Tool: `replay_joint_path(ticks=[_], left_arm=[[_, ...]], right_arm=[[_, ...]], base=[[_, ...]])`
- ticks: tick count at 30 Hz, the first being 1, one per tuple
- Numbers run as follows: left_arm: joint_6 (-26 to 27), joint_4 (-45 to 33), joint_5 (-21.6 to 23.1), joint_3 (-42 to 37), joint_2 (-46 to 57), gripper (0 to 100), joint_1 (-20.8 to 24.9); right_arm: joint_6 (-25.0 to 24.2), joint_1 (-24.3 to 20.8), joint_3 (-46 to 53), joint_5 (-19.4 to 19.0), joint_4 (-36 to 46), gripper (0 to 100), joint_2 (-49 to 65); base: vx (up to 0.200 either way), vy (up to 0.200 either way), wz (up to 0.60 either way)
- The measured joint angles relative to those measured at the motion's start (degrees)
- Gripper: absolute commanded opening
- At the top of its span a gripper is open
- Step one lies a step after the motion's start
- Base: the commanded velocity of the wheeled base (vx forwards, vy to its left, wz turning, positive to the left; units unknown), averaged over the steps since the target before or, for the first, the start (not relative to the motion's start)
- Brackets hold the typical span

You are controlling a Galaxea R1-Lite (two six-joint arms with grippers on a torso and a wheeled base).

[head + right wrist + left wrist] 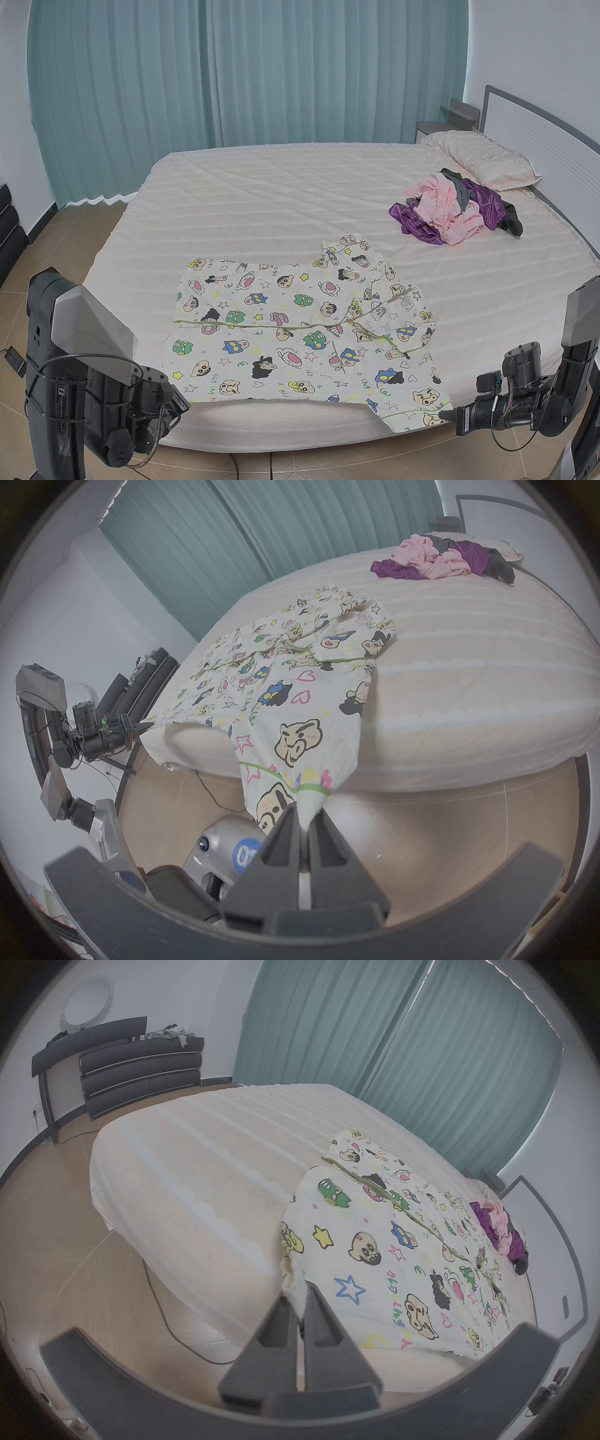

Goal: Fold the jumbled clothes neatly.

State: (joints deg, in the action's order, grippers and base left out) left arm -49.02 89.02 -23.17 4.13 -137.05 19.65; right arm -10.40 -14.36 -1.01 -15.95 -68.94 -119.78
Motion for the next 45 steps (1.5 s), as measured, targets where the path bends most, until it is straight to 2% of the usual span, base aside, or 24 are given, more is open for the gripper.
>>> replay_joint_path(ticks=[9, 17, 24, 35, 40, 45], left_arm=[[2.63, -0.01, -0.61, -2.84, 0.5, 0, 0.3], [6.84, -2.28, -0.94, -3.12, 4.68, 0, 0.41], [10.37, -14.76, -0.88, -3.12, 9.57, 0, 1.45], [13.6, -30.31, -0.85, -3.12, 12.85, 0, 4.27], [14.1, -33.45, -0.74, -3.12, 13.92, 0, 4.73], [14.29, -34.04, -0.06, -3.12, 15.54, 0, 4.77]], right_arm=[[0.11, -2.19, 0.0, 1.56, 8.45, 0, 4.33], [0.22, -2.67, 0.02, 1.91, 12.58, 0, 8.55], [0.3, -2.67, 0.02, 1.94, 15.46, 0, 10.75], [0.46, -4.33, 0.0, 2.34, 24.84, 0, 13.95], [0.44, -7.16, 0.02, 4.82, 27.23, 0, 15.15], [0.04, -8.29, 0.02, 4.92, 26.36, 0, 15.9]], base=[[0.0, 0.0, 0.0], [0.0, 0.0, 0.0], [0.0, 0.0, 0.0], [0.0, 0.0, 0.0], [0.0, 0.0, 0.0], [0.0, 0.0, 0.0]])
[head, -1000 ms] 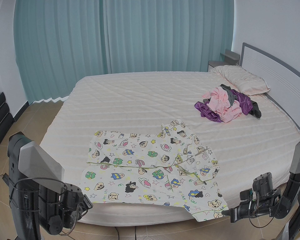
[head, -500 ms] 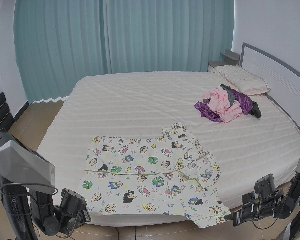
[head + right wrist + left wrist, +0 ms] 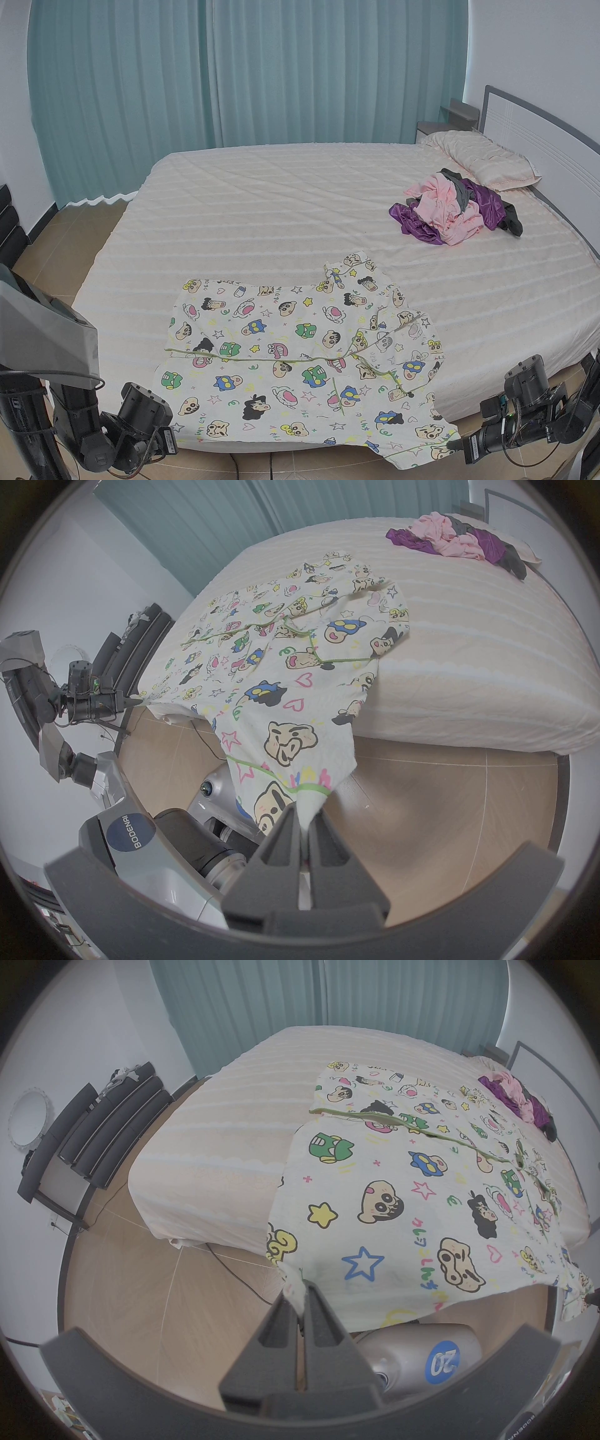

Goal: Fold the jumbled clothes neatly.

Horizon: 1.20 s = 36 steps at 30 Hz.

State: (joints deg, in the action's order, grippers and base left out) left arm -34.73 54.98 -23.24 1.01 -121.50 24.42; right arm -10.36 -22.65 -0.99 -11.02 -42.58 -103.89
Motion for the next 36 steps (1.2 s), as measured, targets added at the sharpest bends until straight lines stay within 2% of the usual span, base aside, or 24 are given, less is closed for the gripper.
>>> replay_joint_path(ticks=[4, 7, 15, 18, 21, 30, 36], left_arm=[[0.99, -2.16, 2.22, 1.13, 2.32, 0, -1.77], [1.37, -6.6, 4.44, 3.94, 4.33, 0, -4.06], [-1.28, -29.7, 12.86, 19.02, 10.2, 0, -8.41], [-2.3, -35.13, 16.35, 24.37, 11.19, 0, -9.79], [-2.88, -37.25, 18.9, 28.22, 10.79, 0, -11.17], [-6.92, -38.6, 22.17, 36.52, 4.85, 0, -15.96], [-13.0, -38.69, 25.58, 40.8, 2.73, 0, -17.68]], right_arm=[[-1.73, 0.17, -0.72, -0.04, -1.71, 0, 0.8], [-3.67, 0.5, -1.79, 0.0, -3.05, 0, 1.19], [-6.88, 1.88, -5.53, -0.11, -5.56, 0, 0.55], [-7.53, 2.93, -7.67, -0.33, -6.13, 0, -0.71], [-7.84, 4.02, -10.06, -0.35, -6.38, 0, -2.58], [-8.13, 8.19, -17.62, -0.3, -6.68, 0, -8.05], [-8.5, 9.86, -21.99, -0.24, -6.74, 0, -11.33]], base=[[0.0, 0.0, 0.0], [0.0, 0.0, 0.0], [0.0, 0.0, 0.0], [0.0, 0.0, 0.0], [0.0, 0.0, 0.0], [0.0, 0.0, 0.0], [0.0, 0.0, 0.0]])
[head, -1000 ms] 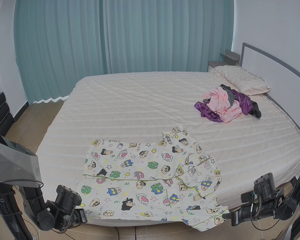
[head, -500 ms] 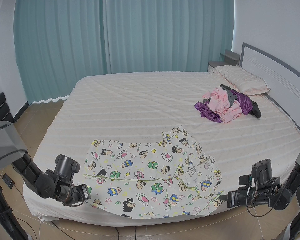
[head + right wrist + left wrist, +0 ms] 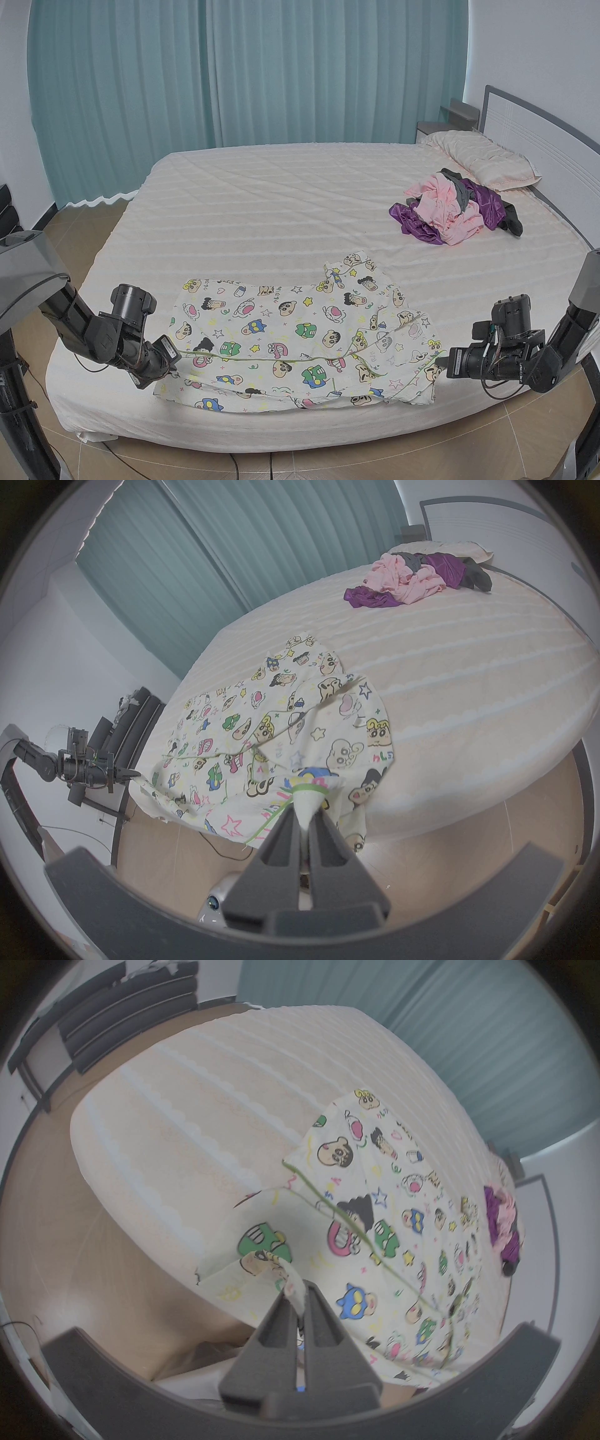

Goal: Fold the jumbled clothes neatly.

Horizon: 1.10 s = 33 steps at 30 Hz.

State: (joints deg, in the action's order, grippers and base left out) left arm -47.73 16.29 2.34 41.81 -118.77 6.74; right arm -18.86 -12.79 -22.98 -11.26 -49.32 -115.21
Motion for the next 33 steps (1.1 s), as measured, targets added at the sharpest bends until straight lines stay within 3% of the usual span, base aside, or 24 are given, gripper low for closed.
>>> replay_joint_path(ticks=[8, 15, 33], left_arm=[[-5.49, 0.24, -0.13, 4.96, -2.04, 0, -1.29], [-8.68, 0.62, -3.68, 8.95, -4.92, 0, -2.15], [-8.68, 0.78, -9.25, 15.82, -11.61, 0, -2.34]], right_arm=[[-3.04, 0.34, -5.4, 0.71, -0.05, 0, -3.85], [-4.45, 0.06, -10.51, 3.44, -0.05, 0, -7.8], [-6.23, -0.9, -22.0, 8.03, 0.44, 0, -16.21]], base=[[0.0, 0.0, 0.0], [0.0, 0.0, 0.0], [0.0, 0.0, 0.0]])
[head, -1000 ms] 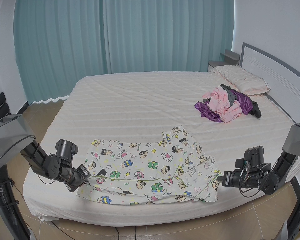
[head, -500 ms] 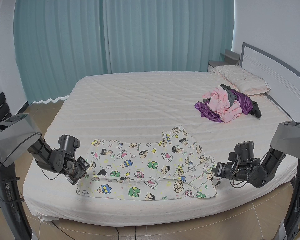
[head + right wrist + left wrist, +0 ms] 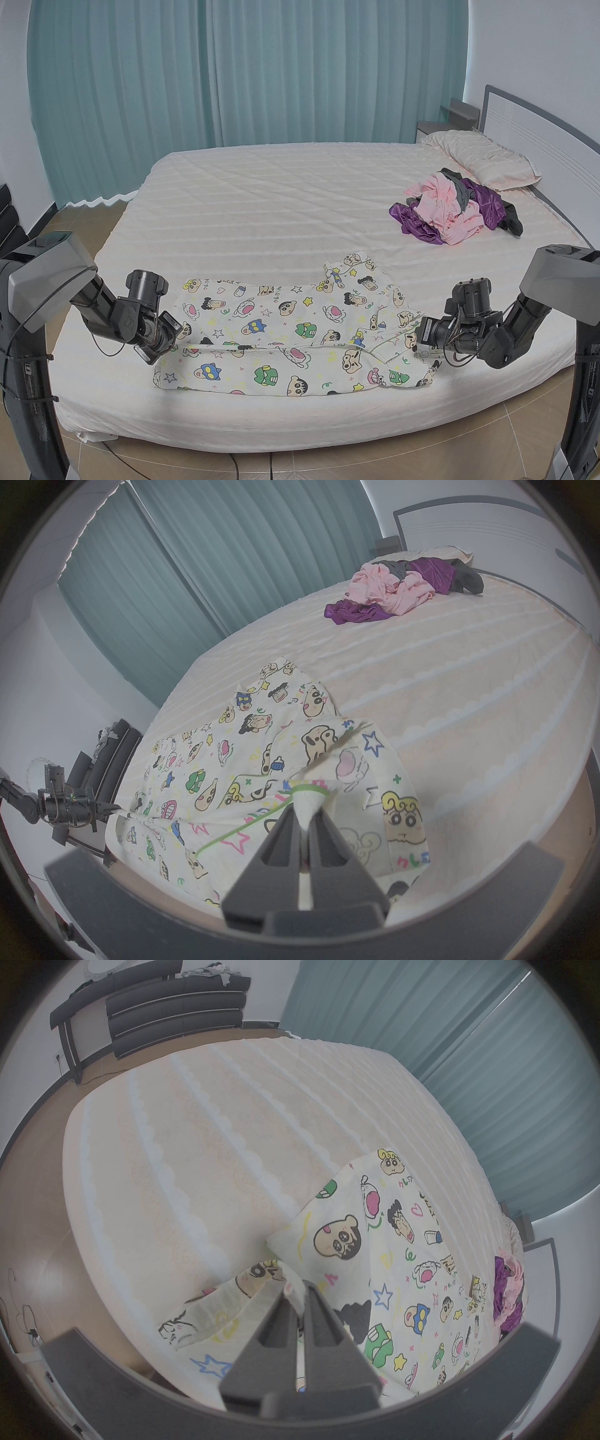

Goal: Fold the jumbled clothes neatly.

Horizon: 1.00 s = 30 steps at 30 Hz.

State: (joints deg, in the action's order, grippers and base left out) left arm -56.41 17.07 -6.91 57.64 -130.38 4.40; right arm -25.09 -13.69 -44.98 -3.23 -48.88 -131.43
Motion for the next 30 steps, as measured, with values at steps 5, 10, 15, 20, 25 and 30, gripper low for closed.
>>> replay_joint_path(ticks=[5, 10, 15, 20, 25, 30], left_arm=[[0.77, -0.29, -1.13, 2.1, -1.54, 0, 0.23], [2.99, -0.49, -3.54, 4.22, -3.3, 0, 0.66], [3.19, -0.57, -4.06, 5.67, -4.49, 100, 1.08], [2.95, -2.86, -4.19, 6.97, -5.1, 100, 1.24], [1.23, -3.3, -3.45, 6.83, -4.96, 100, 0.41], [0.46, -3.35, 0.73, 4.02, -3.13, 100, -1.07]], right_arm=[[-0.04, -0.26, -2.23, 0.39, 0.35, 0, -1.57], [-0.06, -0.41, -3.8, 1.05, 0.33, 0, -3.11], [-0.06, -0.5, -4.52, 1.34, 0.33, 100, -4.0], [-1.87, -0.48, -4.66, 1.34, -0.29, 100, -4.16], [-8.79, -0.22, -3.35, 2.41, -0.44, 100, -2.56], [-18.65, -0.77, -1.62, 4.49, -0.4, 100, 0.06]], base=[[0.0, 0.0, 0.0], [0.0, 0.0, 0.0], [0.0, 0.0, 0.0], [0.0, 0.0, 0.0], [0.0, 0.0, 0.0], [0.0, 0.0, 0.0]])
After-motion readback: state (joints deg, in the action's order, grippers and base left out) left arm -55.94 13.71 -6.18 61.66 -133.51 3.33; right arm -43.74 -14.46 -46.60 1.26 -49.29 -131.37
